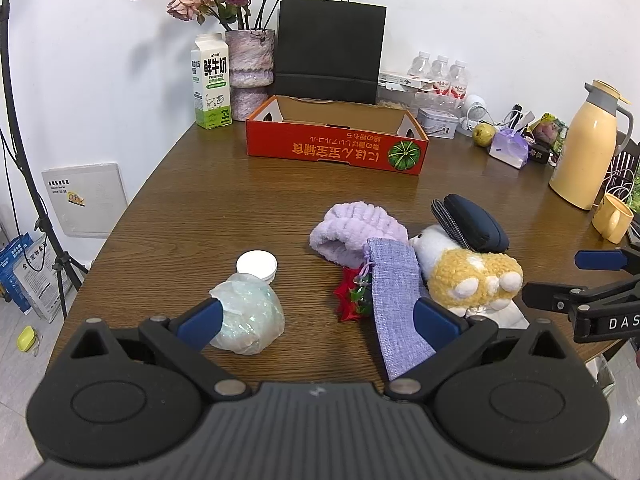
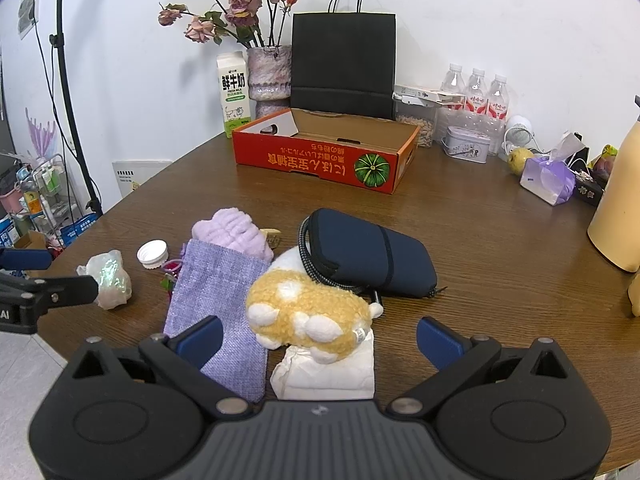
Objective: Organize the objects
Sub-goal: 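Move both tools toward the items, left toward the clear bag, right toward the tissue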
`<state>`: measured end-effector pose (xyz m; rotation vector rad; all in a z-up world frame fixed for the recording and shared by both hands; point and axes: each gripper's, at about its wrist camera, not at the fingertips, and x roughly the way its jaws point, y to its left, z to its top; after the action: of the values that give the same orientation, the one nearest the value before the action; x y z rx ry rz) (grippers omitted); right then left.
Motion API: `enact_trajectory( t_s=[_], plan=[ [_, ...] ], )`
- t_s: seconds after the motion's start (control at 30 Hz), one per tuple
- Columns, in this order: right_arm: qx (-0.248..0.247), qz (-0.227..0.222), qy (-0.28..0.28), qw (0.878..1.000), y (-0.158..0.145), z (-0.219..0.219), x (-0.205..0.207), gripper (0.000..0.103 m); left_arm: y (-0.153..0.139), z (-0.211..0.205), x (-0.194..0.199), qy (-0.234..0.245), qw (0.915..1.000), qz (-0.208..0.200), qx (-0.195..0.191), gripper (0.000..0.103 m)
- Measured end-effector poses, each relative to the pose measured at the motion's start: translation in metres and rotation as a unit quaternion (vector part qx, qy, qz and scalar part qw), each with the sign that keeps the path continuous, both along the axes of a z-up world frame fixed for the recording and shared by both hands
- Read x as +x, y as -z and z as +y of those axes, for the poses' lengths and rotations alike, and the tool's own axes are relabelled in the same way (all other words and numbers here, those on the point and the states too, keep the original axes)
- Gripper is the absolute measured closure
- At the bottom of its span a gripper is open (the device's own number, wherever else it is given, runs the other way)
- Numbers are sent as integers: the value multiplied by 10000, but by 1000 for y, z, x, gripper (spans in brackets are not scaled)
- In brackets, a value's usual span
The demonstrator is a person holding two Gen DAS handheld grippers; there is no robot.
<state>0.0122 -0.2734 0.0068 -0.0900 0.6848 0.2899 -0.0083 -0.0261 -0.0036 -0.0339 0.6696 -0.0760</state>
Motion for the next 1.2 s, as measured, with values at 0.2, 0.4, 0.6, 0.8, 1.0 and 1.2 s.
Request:
enact_trajectory(
  t_s=[0.2, 0.4, 0.6, 0.8, 1.0, 1.2],
  plan=[
    [1, 3, 1, 10000, 0, 0, 0, 0, 0, 0, -1, 7, 10000, -1, -5, 0],
    [0, 2, 0, 10000, 0, 0, 0, 0, 1, -1, 0, 8, 10000, 2, -6, 0],
    [1, 11, -2, 10000, 1, 0, 0, 0, 2, -2, -1, 12, 10000, 13, -8, 0],
    [-15, 26, -5, 10000, 2, 3, -2, 0, 6, -1, 0, 12, 10000, 42, -7, 0],
    [-16, 32, -7, 10000, 2, 3, -3, 0, 6, 2, 1, 0, 10000, 64, -12, 0],
    [-29, 70, 16, 10000, 8, 2, -1, 0, 11, 7, 3, -34, 9999, 104, -23, 0]
  ],
)
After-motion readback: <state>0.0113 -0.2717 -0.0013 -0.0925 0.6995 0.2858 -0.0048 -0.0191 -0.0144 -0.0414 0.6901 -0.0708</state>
